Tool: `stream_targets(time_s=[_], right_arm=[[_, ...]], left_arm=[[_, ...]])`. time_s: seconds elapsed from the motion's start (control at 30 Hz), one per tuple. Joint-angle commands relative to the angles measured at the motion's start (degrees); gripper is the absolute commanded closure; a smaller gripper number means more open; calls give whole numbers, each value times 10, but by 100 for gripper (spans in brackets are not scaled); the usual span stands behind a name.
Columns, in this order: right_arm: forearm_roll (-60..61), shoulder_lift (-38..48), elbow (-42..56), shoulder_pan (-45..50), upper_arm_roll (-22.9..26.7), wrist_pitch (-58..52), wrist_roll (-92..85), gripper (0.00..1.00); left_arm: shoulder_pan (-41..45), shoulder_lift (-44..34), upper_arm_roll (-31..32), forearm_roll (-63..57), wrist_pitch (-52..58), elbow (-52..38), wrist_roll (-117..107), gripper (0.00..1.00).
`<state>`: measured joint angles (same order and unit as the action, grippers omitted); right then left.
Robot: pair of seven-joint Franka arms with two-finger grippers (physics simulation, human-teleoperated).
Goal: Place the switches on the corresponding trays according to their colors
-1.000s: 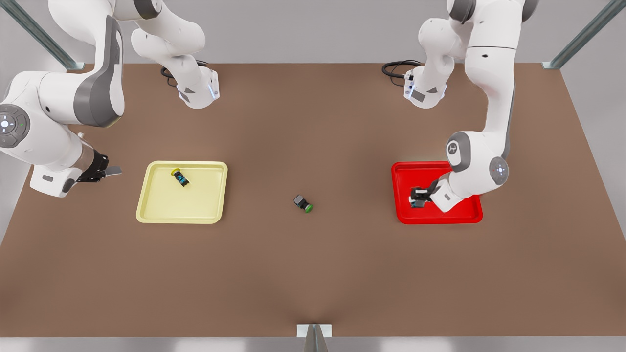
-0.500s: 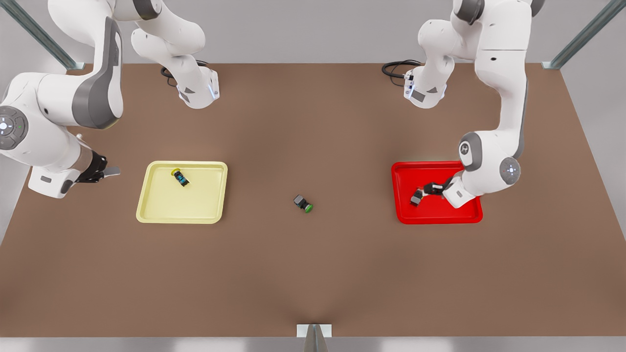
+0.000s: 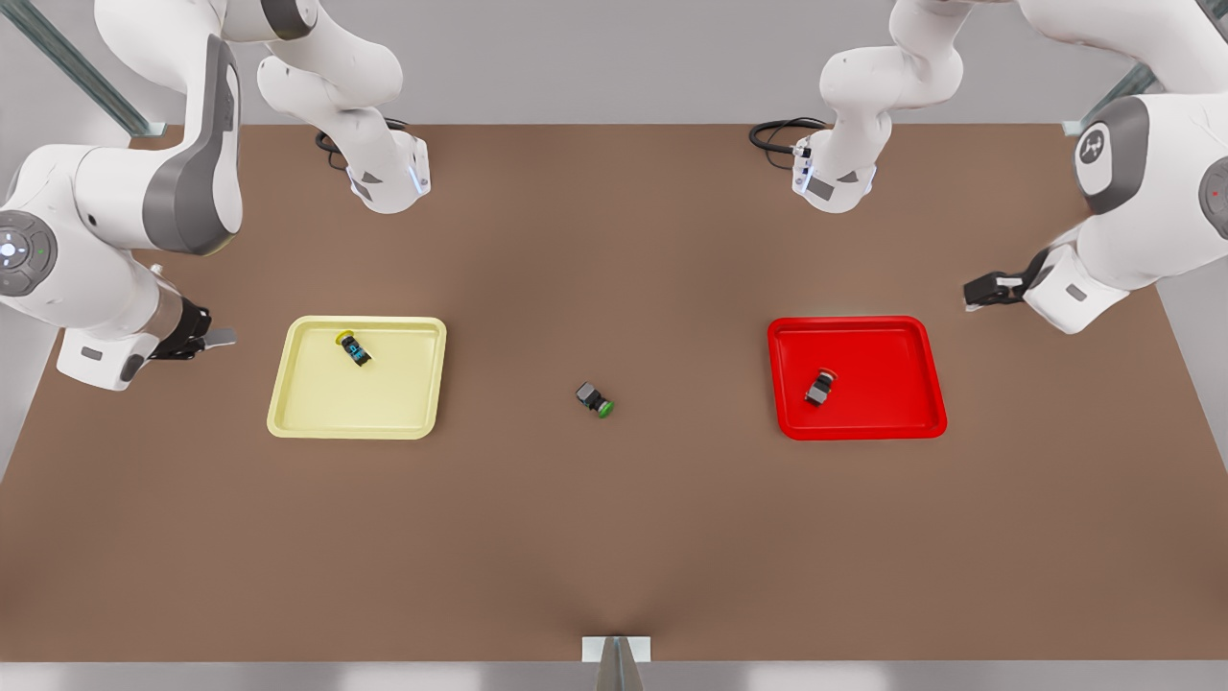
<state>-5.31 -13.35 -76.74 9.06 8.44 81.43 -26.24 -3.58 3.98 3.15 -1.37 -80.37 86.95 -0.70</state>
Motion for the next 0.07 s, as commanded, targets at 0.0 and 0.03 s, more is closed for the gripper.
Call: stream_targets(time_s=[0.0,0.03], right_arm=[[-43,1,3,-3,-5,36,-2,0],[-43,1,3,-3,-5,36,-1,0]], left_arm=[[14,-3,0,-16,2,1,0,0],[16,-4,0,-16,4,3,-1,0]])
